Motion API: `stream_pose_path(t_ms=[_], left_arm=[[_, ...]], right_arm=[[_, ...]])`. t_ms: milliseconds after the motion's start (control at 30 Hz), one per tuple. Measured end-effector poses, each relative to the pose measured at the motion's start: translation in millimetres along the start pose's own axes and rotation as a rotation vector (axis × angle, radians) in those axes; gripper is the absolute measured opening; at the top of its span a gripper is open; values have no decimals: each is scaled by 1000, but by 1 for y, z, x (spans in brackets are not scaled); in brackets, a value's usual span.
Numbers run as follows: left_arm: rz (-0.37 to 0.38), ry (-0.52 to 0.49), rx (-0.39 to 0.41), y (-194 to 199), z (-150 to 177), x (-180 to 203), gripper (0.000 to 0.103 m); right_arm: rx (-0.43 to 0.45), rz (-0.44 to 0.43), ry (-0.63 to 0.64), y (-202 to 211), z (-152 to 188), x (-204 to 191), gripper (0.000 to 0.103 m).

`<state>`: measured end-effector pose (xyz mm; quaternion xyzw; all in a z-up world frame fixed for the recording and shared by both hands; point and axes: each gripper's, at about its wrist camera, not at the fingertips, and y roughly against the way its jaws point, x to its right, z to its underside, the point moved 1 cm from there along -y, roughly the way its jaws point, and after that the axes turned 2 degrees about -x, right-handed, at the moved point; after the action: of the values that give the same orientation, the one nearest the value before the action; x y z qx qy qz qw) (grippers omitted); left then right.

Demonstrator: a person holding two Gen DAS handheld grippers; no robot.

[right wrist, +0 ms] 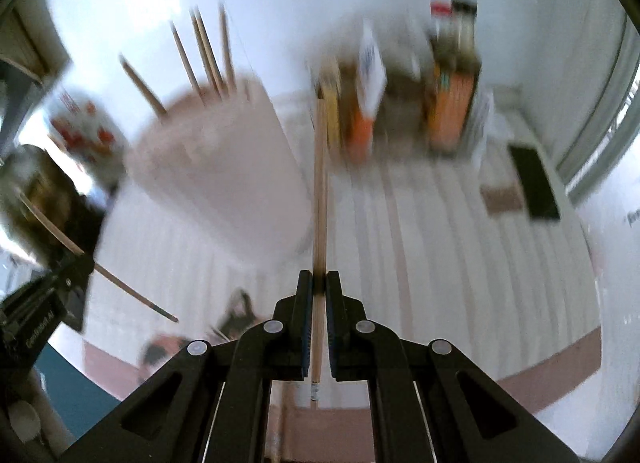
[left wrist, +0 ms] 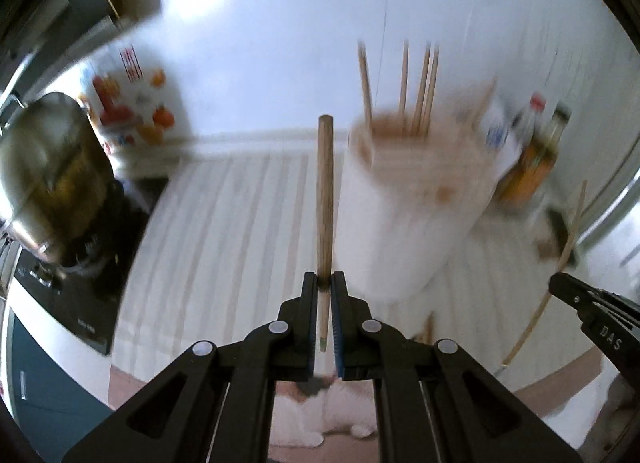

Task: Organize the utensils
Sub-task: 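Carry both chopsticks up over the pink holder, then drop the chopsticks into the holder by opening both tools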

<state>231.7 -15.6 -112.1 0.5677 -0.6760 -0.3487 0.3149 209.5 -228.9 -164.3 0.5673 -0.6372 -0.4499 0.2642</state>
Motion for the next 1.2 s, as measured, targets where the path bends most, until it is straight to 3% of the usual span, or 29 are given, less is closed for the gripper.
stream_pose_path(t_ms=[200, 333, 533, 733, 967, 1067, 1167, 1200], left_arm=[[95, 70, 138, 63, -59, -9, 4], [146, 86, 218, 93, -104, -8, 4], [170, 78, 229, 77, -156, 6, 4], [161, 53, 149, 20, -179, 21, 4], [168, 45, 12, -38, -171, 24, 4], [176, 45, -38, -40, -167, 23, 5], [159, 41, -5, -20, -166, 22, 11], [144, 41, 5, -16, -168, 21, 19]], right_arm=[[183, -105, -5, 69, -68, -17, 6], [270, -148, -6, 93, -113, -29, 6], [334, -189, -18, 88, -175, -44, 6], [333, -178, -18, 55, -208, -57, 6], [264, -151, 6, 6, -220, -63, 6], [208, -160, 38, -11, -219, -67, 7], [155, -186, 25, -16, -219, -63, 8], [149, -189, 18, -14, -218, -61, 13]])
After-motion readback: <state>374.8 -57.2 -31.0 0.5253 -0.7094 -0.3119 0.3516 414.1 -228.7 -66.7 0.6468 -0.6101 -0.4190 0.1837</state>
